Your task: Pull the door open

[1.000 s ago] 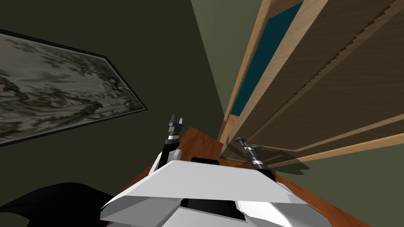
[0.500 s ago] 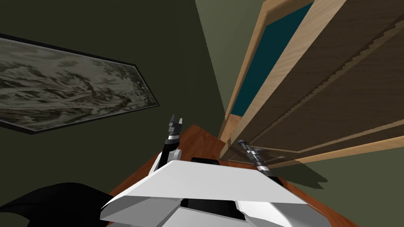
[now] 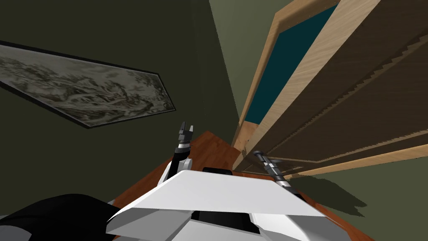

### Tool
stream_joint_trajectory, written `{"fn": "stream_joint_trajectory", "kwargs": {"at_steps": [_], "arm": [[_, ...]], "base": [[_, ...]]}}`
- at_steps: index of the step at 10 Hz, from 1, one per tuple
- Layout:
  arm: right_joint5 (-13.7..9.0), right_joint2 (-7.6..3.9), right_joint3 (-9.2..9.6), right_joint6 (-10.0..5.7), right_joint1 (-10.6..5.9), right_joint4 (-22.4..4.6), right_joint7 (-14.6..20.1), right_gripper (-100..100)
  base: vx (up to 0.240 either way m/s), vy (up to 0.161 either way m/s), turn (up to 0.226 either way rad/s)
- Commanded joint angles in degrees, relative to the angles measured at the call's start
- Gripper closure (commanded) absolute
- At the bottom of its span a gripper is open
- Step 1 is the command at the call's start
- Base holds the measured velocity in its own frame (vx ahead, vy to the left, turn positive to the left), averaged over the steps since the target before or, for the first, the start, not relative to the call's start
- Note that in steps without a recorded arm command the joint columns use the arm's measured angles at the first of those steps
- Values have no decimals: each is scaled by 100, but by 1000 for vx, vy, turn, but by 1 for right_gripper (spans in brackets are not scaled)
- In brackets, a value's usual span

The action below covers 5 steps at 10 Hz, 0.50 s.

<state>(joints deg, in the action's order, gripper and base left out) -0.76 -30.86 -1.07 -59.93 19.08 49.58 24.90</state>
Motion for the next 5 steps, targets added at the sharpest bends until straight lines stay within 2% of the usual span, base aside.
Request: {"fn": "stream_joint_trajectory", "kwargs": {"at_steps": [1, 5], "arm": [[11, -24, 11, -92, 33, -35, 18, 100], [27, -104, 20, -323, 83, -168, 70, 100]], "base": [[-220, -81, 177], [-209, -78, 161]]}}
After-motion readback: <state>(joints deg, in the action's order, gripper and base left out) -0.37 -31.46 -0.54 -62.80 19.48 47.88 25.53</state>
